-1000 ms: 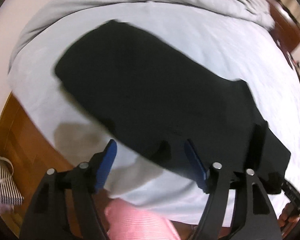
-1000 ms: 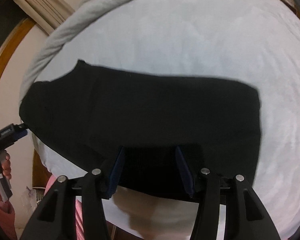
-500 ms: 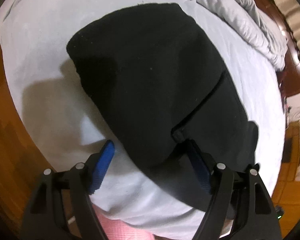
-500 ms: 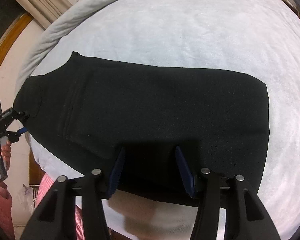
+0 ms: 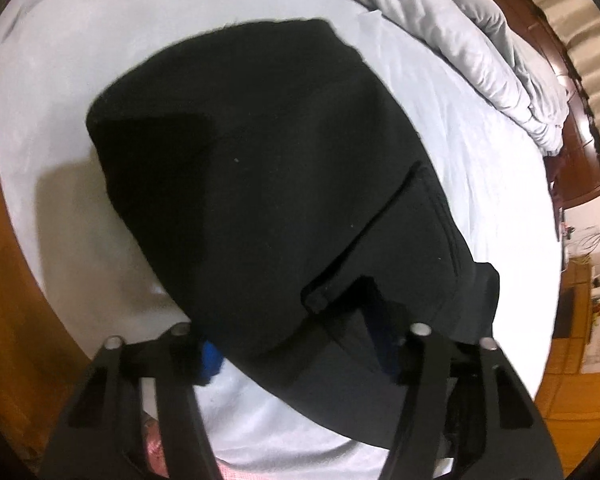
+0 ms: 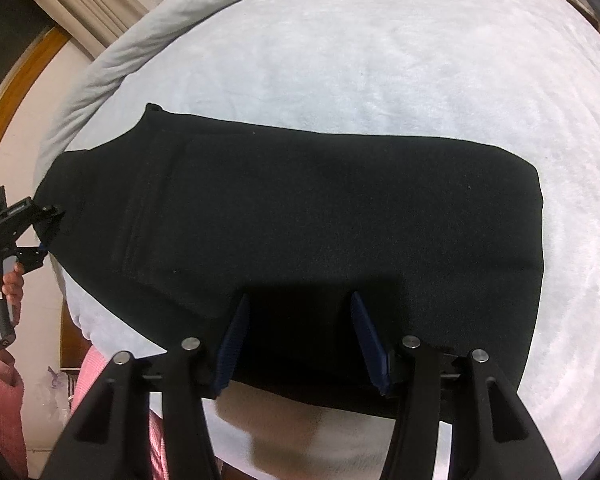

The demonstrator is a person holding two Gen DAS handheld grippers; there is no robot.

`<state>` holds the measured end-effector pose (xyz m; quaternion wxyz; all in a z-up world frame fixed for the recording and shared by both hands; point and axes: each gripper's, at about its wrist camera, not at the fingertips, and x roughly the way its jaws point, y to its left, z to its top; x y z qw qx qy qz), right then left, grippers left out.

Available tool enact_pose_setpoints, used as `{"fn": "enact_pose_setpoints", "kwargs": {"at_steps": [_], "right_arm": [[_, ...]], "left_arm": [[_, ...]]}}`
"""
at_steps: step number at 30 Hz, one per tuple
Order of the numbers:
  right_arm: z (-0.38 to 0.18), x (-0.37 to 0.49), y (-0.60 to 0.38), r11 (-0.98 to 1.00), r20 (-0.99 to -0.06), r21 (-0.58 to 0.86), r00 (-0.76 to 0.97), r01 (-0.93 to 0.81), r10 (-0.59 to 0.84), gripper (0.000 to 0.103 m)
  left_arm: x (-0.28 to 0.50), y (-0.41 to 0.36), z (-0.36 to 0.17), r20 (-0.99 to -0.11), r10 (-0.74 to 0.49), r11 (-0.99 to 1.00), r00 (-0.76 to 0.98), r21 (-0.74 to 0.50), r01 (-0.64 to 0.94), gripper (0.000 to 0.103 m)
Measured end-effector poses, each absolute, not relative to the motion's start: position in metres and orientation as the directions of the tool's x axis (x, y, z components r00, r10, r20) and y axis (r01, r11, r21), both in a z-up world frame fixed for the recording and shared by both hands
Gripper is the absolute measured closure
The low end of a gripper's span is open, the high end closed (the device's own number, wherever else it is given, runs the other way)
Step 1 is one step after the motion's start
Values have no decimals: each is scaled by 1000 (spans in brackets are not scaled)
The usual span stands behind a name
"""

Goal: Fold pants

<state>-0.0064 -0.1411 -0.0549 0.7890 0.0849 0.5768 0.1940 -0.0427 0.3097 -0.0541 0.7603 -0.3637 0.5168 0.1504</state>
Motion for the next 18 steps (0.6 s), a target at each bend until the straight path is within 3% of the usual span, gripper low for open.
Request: {"fn": "enact_pose_setpoints", "kwargs": {"at_steps": [3, 6, 18], "right_arm": [[-55, -6, -143, 907, -875, 363, 258, -212, 410, 49], [-55, -7, -145, 904, -871, 371, 259, -212, 418, 49], [-48, -11, -155, 897, -858, 396, 267, -198, 438, 49]], "left_arm": [[-49, 309, -44, -882, -139, 677, 451, -417, -607, 70], [-51, 298, -25, -861, -108, 708, 497, -417, -570, 76], [-38, 202, 37, -794, 11, 936, 608, -206, -285, 80]]}}
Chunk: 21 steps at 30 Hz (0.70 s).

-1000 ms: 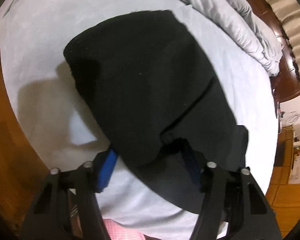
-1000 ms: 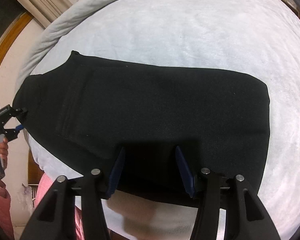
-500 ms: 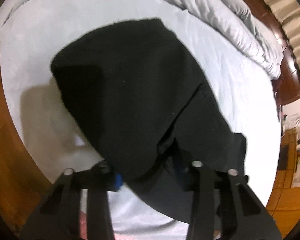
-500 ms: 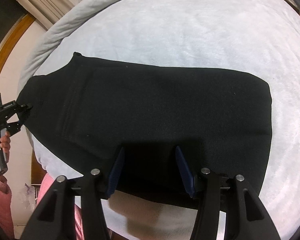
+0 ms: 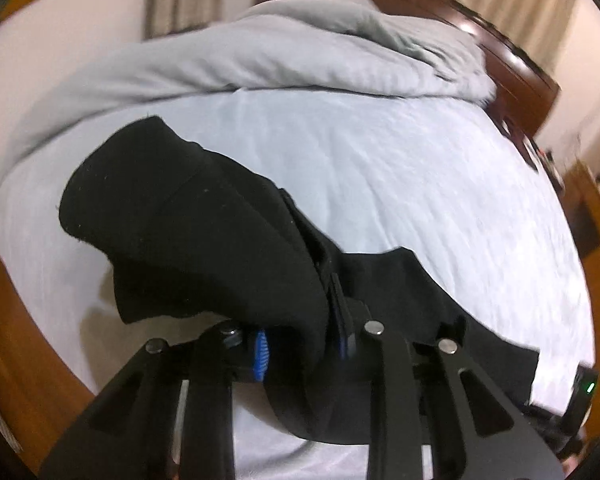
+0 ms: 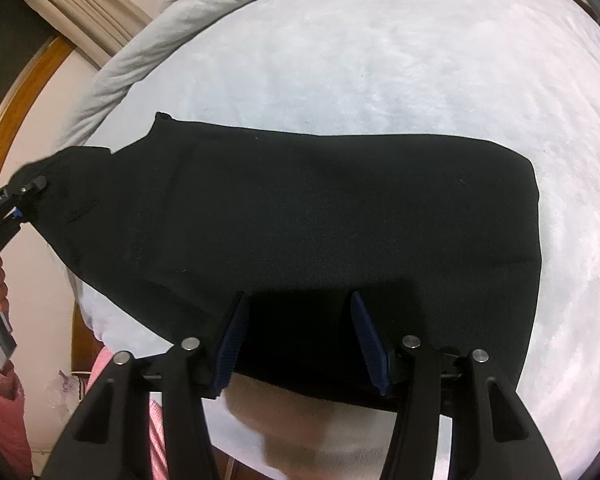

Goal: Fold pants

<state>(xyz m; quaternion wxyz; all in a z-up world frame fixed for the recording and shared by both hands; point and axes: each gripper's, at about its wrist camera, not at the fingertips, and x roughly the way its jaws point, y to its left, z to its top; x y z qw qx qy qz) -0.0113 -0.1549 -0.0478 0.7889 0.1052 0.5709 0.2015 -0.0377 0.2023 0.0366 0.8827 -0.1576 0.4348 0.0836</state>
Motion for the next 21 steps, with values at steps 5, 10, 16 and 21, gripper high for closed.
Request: {"fn": "enact_pose_setpoints", "kwargs": {"at_steps": [5, 10, 16, 21], "right_arm": [[-46, -12, -163, 887, -847, 429, 263, -174, 461, 49], [-46, -12, -170, 886, -845, 436, 267, -158, 463, 49], [-47, -10, -170, 884, -843, 442, 265, -154, 468, 49], [-47, -9, -168, 887, -847, 437, 263, -150, 461, 49]], "left_arm": [[-35, 151, 40, -794, -16, 987, 608, -110, -117, 79], [-35, 106, 30, -832, -101, 994, 546, -67, 81, 71], [-47, 81, 16, -869, -284, 948, 405, -191, 254, 34], [-46, 101, 11, -881, -265, 961, 392, -209, 180, 29]]}}
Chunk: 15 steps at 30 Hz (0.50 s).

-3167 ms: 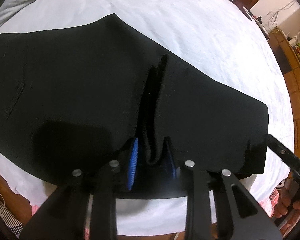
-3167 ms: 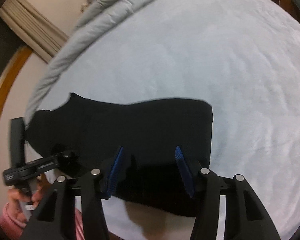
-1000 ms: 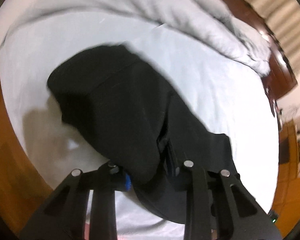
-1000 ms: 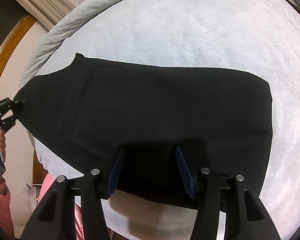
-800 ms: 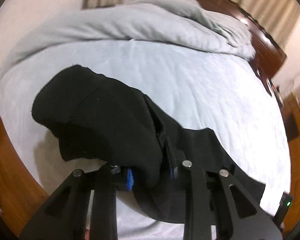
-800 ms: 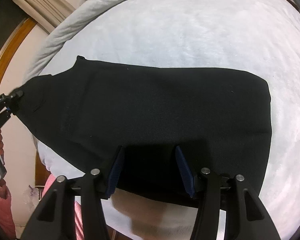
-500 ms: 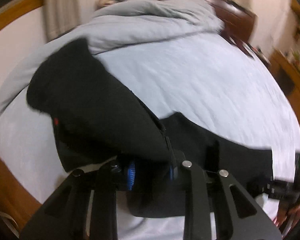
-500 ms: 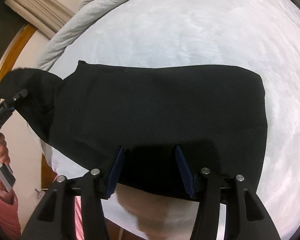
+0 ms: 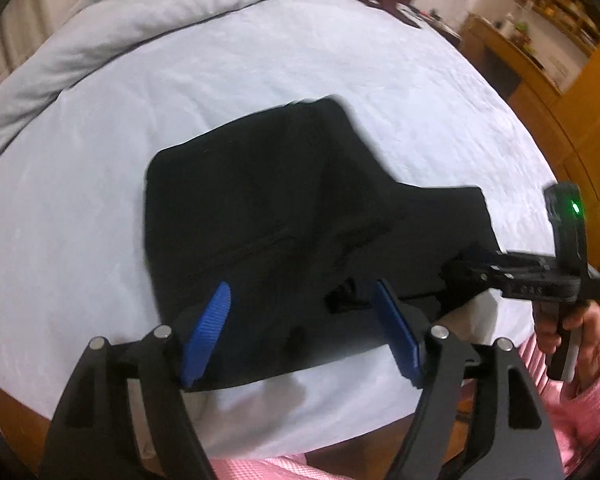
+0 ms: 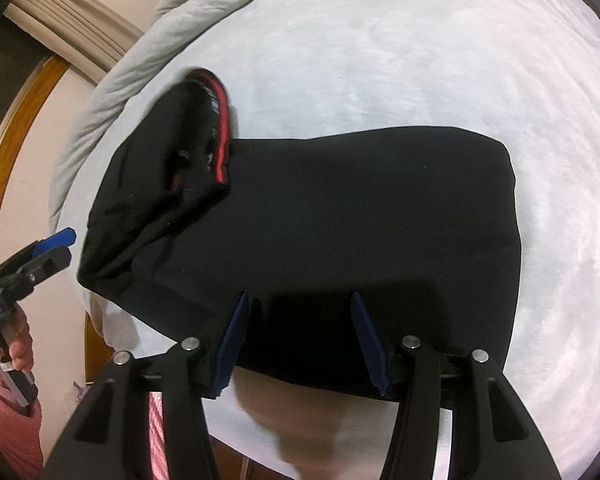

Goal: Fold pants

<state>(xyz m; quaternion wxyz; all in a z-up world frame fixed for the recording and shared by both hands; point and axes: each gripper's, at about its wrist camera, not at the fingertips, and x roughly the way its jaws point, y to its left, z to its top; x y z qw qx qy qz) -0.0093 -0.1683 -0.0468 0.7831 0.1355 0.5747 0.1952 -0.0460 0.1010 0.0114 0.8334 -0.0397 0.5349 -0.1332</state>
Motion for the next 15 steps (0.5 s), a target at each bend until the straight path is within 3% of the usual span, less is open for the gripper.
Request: {"fn": "enact_pose_setpoints", "kwargs": {"at_steps": [8, 15], "right_arm": [[-31, 5, -142, 884, -846, 426, 263, -192, 464, 41], [-10, 36, -97, 867, -838, 426, 248, -257, 486, 26]], "left_arm": [[-15, 145, -9, -912, -145, 980, 383, -185, -69, 28], [-3, 154, -34, -940, -116, 977, 321, -166, -133, 24]]}}
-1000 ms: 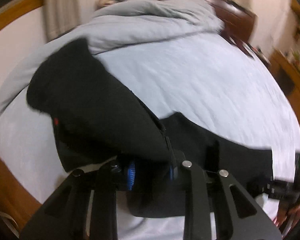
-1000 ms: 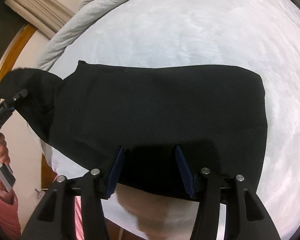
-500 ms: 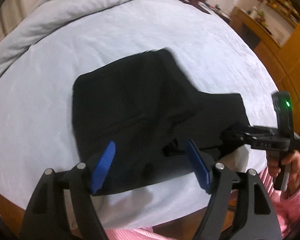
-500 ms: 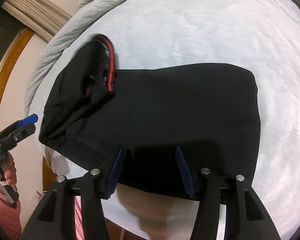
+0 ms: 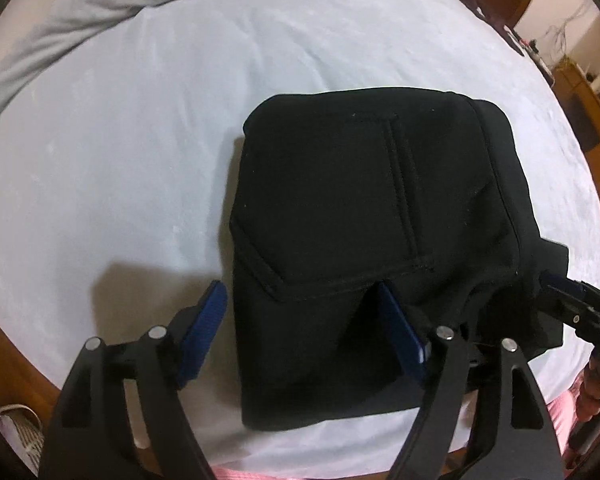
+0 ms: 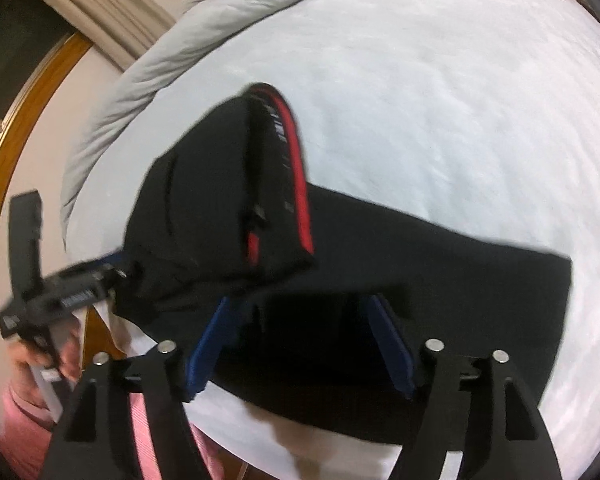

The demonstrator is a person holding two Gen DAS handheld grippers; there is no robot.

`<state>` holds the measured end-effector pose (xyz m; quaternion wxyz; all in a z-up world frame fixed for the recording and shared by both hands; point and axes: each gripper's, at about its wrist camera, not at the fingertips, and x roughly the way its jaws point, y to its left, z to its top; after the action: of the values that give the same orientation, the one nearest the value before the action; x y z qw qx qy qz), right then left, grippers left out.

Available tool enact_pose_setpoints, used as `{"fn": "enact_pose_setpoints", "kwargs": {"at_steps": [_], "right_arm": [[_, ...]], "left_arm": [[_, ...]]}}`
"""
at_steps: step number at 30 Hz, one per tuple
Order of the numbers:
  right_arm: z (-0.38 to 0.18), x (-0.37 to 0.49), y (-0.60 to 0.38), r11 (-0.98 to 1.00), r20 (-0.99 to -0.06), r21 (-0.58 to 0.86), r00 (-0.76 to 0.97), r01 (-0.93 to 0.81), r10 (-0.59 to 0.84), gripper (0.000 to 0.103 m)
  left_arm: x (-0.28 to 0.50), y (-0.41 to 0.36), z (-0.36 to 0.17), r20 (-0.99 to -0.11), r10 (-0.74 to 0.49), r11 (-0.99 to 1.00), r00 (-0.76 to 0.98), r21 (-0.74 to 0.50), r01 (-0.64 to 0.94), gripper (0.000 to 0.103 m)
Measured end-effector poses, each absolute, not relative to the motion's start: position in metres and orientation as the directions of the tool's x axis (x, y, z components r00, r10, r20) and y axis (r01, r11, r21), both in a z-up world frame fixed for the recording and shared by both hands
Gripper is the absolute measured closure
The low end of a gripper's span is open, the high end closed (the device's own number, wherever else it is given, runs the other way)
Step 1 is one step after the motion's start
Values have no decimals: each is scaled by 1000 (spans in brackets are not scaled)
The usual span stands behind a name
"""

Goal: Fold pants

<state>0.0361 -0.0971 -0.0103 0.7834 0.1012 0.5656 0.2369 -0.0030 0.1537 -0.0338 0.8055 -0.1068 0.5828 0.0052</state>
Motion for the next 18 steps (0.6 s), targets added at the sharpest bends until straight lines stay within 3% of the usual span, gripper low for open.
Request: {"fn": "enact_pose_setpoints", "kwargs": {"at_steps": [11, 13, 15, 18], "right_arm": [[-32, 96, -63, 837, -830, 509, 140, -202, 539, 22], [-32, 96, -61, 842, -833, 495, 157, -216, 530, 34], [-27, 92, -61, 843, -830, 469, 195, -263, 523, 55], [-21, 88, -61, 832, -816, 468, 214, -299, 537, 72]], "left_arm": [[-8, 176, -30, -924, -148, 955, 353, -227, -193, 21], [-7, 181, -32, -924, -154, 952, 350, -234, -199, 20], [-7, 183, -33, -924, -162, 950, 347, -241, -200, 18], [-8, 185, -35, -924, -168, 946, 344, -249, -207, 18]]}}
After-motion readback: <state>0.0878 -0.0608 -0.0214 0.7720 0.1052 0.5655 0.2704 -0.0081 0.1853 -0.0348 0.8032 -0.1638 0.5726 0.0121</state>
